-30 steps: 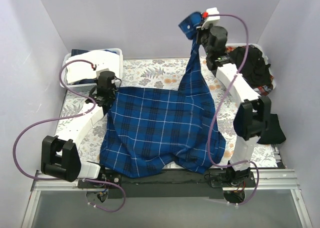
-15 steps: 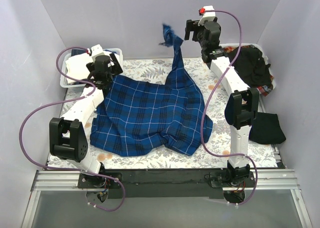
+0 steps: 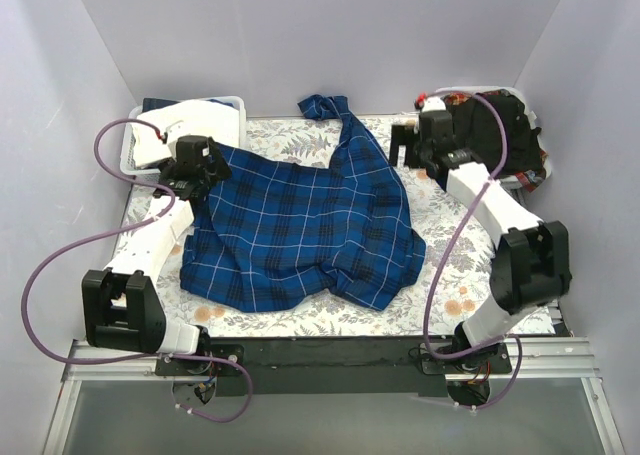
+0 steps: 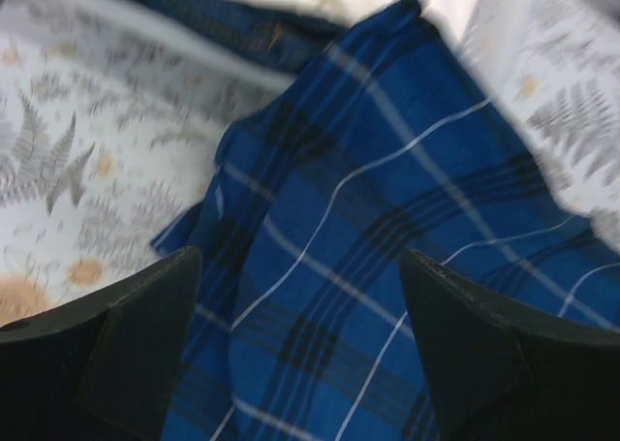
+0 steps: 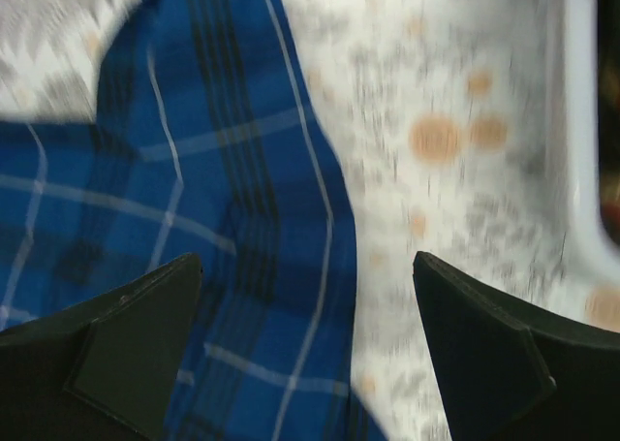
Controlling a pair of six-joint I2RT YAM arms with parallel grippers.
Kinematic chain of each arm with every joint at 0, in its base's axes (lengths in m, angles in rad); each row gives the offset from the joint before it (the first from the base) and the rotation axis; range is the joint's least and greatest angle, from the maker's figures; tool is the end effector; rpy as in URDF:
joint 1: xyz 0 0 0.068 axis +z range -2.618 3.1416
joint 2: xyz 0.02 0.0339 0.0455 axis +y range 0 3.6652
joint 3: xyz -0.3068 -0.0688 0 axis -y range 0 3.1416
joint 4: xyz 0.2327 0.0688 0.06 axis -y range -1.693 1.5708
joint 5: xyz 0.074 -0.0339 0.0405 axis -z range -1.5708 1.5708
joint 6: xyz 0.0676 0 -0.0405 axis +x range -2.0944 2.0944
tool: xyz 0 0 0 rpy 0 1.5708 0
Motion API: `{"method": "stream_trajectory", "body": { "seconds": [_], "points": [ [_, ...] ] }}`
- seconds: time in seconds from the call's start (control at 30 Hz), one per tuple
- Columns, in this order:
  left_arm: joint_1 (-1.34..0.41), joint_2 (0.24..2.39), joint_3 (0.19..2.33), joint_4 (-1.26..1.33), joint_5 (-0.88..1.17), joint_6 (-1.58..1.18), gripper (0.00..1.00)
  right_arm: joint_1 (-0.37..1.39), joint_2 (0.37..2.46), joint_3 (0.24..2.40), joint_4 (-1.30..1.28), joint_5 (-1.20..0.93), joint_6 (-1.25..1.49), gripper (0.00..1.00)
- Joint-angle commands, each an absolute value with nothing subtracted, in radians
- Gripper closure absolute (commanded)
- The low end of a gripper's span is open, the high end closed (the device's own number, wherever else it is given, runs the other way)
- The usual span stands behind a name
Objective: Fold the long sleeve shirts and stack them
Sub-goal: Flatten the shirt out
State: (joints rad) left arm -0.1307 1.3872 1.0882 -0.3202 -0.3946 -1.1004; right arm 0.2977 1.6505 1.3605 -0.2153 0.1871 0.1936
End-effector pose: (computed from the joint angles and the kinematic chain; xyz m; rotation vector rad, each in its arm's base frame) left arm 0.3158 -0.0153 0.3248 -1.1917 1.7895 -0.2873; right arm 0.3932 0.1075 0.3423 0.0066 2.0682 0.1082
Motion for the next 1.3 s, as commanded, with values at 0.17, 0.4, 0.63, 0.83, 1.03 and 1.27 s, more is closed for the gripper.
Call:
{"method": "stream_trajectory", "body": {
  "seconds": [0.17, 0.4, 0.63, 0.83, 1.03, 1.27],
  "points": [
    [-0.043, 1.387, 0.997, -0.610, -0.275, -1.268, 0.23, 0.298, 1.402, 0.983, -0.485, 0.111, 0.351, 0.06],
    [0.049, 1.423, 0.960, -0.614, -0.196, -1.285, 0.26, 0.302, 1.413, 0.905, -0.604, 0.075, 0.382, 0.12],
    [0.052, 1.456, 0.953, -0.612, -0.176, -1.296, 0.28, 0.304, 1.515, 0.893, -0.601, 0.006, 0.423, 0.44],
    [0.054, 1.436, 0.957, -0.620, -0.176, -1.279, 0.28, 0.305, 1.526, 0.951, -0.623, 0.021, 0.422, 0.99],
    [0.054, 1.388, 0.950, -0.635, -0.160, -1.255, 0.28, 0.305, 1.477, 1.223, -0.658, 0.097, 0.387, 0.99],
    [0.055, 1.391, 0.953, -0.637, -0.161, -1.249, 0.28, 0.305, 1.641, 1.613, -0.608, 0.046, 0.302, 0.99]
  ]
}}
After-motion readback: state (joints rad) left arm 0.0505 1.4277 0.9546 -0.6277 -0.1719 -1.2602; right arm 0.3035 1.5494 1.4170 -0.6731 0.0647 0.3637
